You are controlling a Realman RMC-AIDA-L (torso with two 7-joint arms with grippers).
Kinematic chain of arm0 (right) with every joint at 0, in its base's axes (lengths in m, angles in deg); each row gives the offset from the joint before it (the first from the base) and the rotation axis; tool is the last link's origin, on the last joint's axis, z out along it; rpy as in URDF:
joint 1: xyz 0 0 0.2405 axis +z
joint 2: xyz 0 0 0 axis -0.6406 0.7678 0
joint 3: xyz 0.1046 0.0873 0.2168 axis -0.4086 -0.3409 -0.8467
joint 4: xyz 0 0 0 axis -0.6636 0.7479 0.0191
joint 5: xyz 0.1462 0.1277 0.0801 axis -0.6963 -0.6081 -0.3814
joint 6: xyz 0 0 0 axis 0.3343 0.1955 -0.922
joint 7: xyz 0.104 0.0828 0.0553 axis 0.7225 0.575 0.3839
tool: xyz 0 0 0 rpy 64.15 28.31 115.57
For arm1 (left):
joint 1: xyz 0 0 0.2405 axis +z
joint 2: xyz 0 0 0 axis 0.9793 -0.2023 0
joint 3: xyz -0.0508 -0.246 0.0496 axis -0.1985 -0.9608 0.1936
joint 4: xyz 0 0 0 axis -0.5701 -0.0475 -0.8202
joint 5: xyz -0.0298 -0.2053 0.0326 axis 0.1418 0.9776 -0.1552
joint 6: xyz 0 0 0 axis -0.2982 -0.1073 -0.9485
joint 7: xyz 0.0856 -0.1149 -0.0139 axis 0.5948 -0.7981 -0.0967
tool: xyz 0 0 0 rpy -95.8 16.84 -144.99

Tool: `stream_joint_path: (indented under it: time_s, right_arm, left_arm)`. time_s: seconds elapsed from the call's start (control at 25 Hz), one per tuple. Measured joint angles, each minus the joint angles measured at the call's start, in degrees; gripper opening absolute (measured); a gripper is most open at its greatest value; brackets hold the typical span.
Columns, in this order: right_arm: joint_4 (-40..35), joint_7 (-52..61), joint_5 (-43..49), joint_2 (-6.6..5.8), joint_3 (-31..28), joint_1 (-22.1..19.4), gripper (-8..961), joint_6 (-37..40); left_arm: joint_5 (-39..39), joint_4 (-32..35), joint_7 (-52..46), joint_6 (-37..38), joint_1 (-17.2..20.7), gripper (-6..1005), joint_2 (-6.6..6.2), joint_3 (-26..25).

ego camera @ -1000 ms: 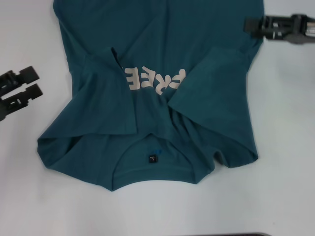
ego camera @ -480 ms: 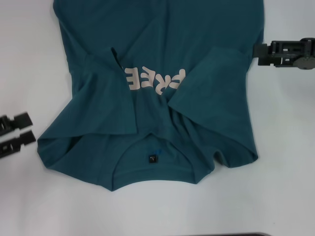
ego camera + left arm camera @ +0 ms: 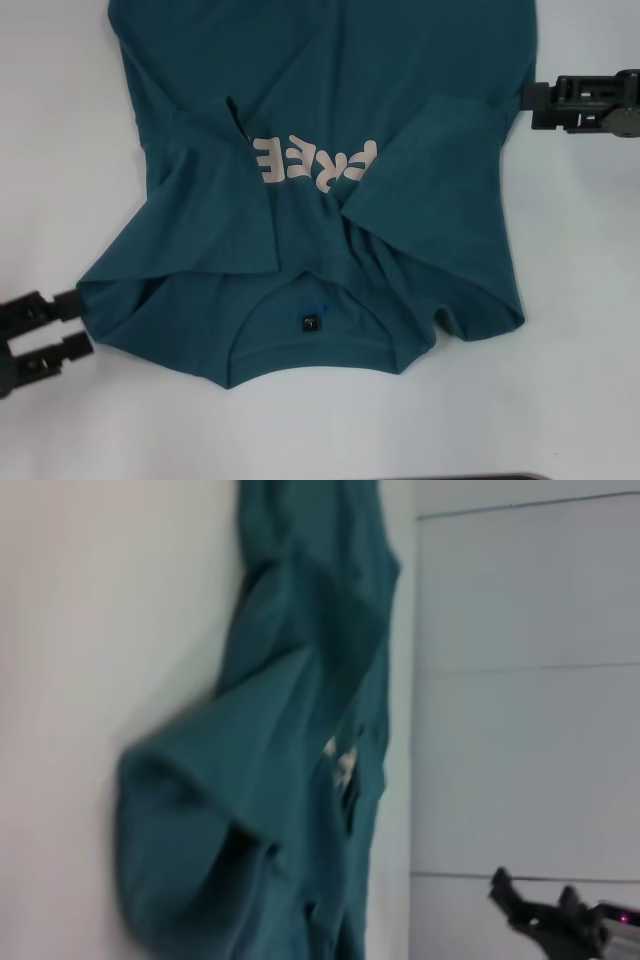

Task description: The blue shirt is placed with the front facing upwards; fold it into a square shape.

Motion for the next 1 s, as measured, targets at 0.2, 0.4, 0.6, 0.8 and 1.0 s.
stream_joint_path:
  time_s: [0.2, 0.4, 0.6, 0.8, 1.0]
  right_arm:
    - [0.0, 0.8, 0.0, -0.4, -0.3, 0.0, 806, 0.0]
    - [0.0, 0.9, 0.0, -0.47, -1.0, -0.3, 806, 0.0]
    - [0.0, 1.0, 0.0, -0.46, -1.1, -0.4, 806, 0.0]
    - [0.0, 1.0, 0.0, -0.46, -1.4, -0.3, 806, 0.0]
    - [0.0, 1.1, -0.1, -0.46, -1.9, -0.4, 806, 0.0]
  left_arm:
    - [-3.0, 0.1, -1.5, -3.5, 0.0, 774, 1.96, 0.1]
    - [-4.5, 0.2, -2.0, -5.5, -0.5, 772, 2.76, 0.1]
    - [-5.1, 0.3, -2.7, -7.1, -0.5, 672, 2.82, 0.2]
    - [-5.8, 1.0, -3.4, -9.5, -0.7, 644, 2.92, 0.2]
    - [-5.8, 1.0, -4.5, -12.4, -0.9, 643, 3.76, -0.1]
